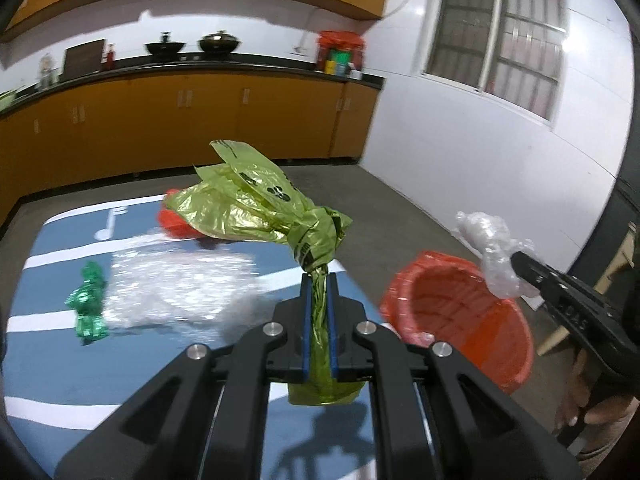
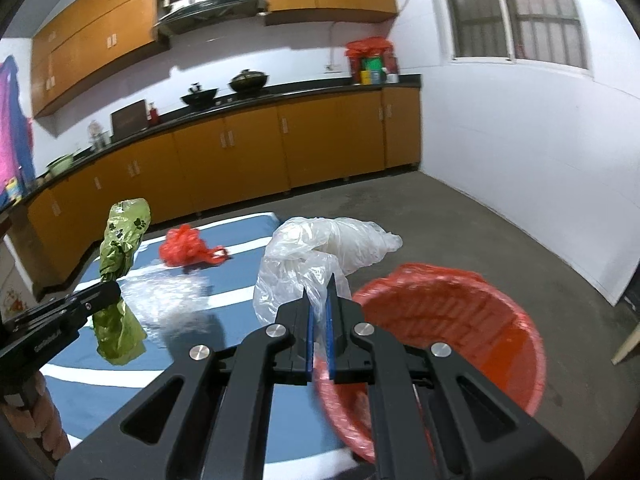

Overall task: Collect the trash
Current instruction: 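Carry the yellow-green and clear bags over the red basket with both tools, then open both tools to drop the bags into the red basket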

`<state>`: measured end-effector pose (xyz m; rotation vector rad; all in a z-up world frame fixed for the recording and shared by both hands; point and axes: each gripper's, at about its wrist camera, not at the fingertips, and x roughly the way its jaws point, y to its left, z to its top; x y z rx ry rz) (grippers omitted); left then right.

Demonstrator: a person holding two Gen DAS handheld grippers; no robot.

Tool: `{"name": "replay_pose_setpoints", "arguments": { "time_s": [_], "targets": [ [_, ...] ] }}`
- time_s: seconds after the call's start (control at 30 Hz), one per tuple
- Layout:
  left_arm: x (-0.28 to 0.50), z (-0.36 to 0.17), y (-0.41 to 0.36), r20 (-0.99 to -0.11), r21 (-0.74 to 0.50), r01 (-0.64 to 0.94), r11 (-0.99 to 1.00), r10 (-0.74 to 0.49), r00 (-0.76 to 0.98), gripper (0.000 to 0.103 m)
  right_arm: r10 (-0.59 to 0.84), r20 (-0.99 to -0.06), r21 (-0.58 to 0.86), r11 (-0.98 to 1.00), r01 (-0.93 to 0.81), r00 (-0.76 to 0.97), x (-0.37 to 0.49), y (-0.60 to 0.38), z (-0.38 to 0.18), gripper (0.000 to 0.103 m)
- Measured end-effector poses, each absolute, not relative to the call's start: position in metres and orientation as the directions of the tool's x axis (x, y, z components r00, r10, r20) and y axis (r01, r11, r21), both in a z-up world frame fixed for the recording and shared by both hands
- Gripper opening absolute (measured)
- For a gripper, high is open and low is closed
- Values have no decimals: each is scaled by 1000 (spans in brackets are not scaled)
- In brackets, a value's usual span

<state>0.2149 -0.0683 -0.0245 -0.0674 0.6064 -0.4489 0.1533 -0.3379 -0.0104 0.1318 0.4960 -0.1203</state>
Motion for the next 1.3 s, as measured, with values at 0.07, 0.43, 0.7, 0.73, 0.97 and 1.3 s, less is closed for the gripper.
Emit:
{"name": "replay_pose_setpoints", "arguments": {
  "time_s": [0.07,0.43,0.7,0.73,0.97,1.3],
  "targets": [
    [212,-24,-82,-533,-193,417,888,-452,715,8,-103,-483,97,981,170,870,149,-347,-12,5],
    [207,-27,-136,-538,-209,523,826,-544,644,8,-189,-489,103,957,272,852,130,-387,-17,5],
    [205,-31,-172,-545,-215,592,777,-599,587,8,-225,-494,116,940,321,840,120,-406,-21,5],
    [205,-32,-177,-546,-216,601,769,-606,579,8,-228,-495,119,938,326,838,120,-409,-21,5],
    [207,-41,-202,-564,-217,645,733,-633,530,8,-242,-502,136,926,352,830,117,-421,-24,5],
    [218,-51,-238,-586,-231,681,695,-658,473,8,-247,-508,180,906,382,825,116,-439,-28,5]
  ]
}}
